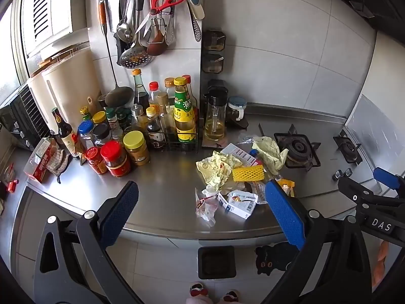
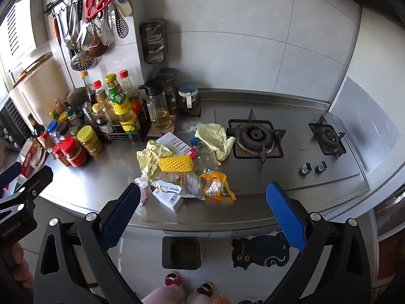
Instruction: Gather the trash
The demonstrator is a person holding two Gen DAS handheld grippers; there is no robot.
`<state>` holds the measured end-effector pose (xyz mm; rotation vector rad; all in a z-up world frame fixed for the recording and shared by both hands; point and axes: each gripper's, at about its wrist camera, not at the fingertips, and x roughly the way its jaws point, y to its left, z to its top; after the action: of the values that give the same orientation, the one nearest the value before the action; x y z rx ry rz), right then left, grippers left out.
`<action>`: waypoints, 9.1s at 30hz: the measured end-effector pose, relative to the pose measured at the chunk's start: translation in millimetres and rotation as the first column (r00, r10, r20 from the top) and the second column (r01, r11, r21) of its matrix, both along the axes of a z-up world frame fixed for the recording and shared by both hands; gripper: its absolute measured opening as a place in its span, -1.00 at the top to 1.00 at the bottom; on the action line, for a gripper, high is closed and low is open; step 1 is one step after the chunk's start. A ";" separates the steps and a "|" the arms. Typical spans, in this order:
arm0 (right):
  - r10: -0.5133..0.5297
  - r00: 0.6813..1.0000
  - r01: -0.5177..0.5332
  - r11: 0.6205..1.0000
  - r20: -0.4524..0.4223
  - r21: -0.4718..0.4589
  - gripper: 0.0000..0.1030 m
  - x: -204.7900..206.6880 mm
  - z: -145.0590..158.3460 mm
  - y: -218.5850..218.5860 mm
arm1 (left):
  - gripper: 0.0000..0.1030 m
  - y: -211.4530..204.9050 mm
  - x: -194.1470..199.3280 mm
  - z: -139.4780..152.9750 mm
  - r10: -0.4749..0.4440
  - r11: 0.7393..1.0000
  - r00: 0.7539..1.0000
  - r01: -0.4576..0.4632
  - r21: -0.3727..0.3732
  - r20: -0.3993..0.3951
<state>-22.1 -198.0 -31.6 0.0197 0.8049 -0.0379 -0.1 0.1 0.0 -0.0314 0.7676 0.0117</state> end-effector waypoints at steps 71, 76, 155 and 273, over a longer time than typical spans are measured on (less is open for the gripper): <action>0.005 1.000 -0.005 1.000 -0.001 -0.003 -0.94 3.0 1.7 -0.1 | -0.84 -2.6 -0.1 2.9 -0.002 1.000 1.000 0.002 0.004 0.006; 0.004 1.000 -0.004 1.000 0.000 -0.002 -0.94 3.5 1.6 -0.6 | -0.84 -2.8 0.2 2.4 -0.003 1.000 1.000 0.003 0.005 0.006; 0.066 0.993 -0.055 0.993 -0.098 0.107 0.96 129.6 -241.3 -57.7 | 0.98 5.4 107.3 -272.1 -0.228 0.969 0.948 0.199 -0.147 -0.221; 0.381 0.923 -0.368 0.914 0.055 -0.170 -0.18 101.1 -286.6 -13.6 | -0.67 -15.0 142.6 -266.2 -0.101 0.958 0.983 0.054 -0.281 -0.156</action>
<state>79.0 -211.6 -318.2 -0.2815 0.7056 0.2629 142.5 -14.9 -266.2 -0.2690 0.9352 -0.1704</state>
